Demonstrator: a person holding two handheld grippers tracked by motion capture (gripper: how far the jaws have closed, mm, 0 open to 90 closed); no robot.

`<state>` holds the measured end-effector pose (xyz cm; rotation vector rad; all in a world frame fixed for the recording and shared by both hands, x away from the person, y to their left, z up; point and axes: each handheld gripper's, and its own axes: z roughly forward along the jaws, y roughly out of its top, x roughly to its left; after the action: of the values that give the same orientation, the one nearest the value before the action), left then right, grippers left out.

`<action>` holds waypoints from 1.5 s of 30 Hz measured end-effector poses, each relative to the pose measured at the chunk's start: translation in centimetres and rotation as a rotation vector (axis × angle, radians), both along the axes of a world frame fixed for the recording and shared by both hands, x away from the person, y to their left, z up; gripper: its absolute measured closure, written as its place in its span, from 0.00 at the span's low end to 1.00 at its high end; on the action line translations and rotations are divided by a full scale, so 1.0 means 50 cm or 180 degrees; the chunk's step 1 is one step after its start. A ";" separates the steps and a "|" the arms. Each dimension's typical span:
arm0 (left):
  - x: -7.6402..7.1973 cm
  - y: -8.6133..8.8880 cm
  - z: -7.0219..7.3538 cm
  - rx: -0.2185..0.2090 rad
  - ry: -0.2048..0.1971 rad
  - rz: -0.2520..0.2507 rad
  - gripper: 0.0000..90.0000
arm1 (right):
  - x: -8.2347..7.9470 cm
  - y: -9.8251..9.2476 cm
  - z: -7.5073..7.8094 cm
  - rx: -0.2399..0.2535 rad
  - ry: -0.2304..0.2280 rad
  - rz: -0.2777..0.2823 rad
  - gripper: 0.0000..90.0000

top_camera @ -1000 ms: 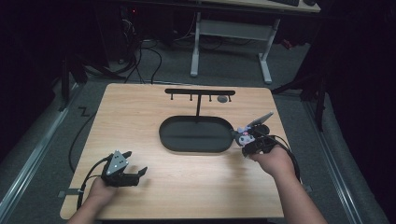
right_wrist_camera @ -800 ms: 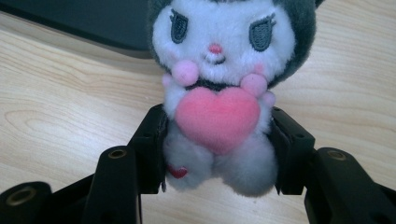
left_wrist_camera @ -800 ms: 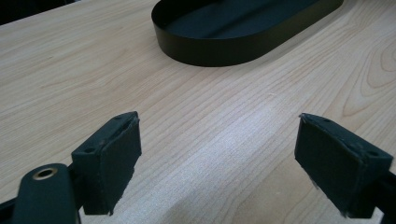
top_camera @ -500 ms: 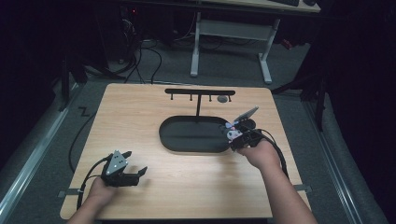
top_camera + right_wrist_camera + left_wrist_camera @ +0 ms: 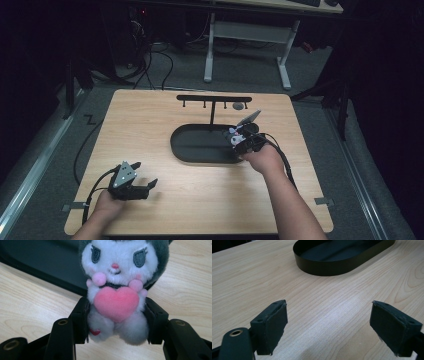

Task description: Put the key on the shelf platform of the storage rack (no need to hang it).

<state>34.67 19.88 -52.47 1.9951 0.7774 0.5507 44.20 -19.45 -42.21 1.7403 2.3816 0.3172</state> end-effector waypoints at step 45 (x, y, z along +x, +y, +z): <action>0.000 0.001 -0.001 -0.0010 0.0012 -0.0005 0.17 | 0.073 0.063 -0.081 0.0142 0.0062 0.0056 0.36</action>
<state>34.69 19.92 -52.52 1.9942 0.7783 0.5445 47.87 -16.31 -46.27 1.7502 2.4229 0.3603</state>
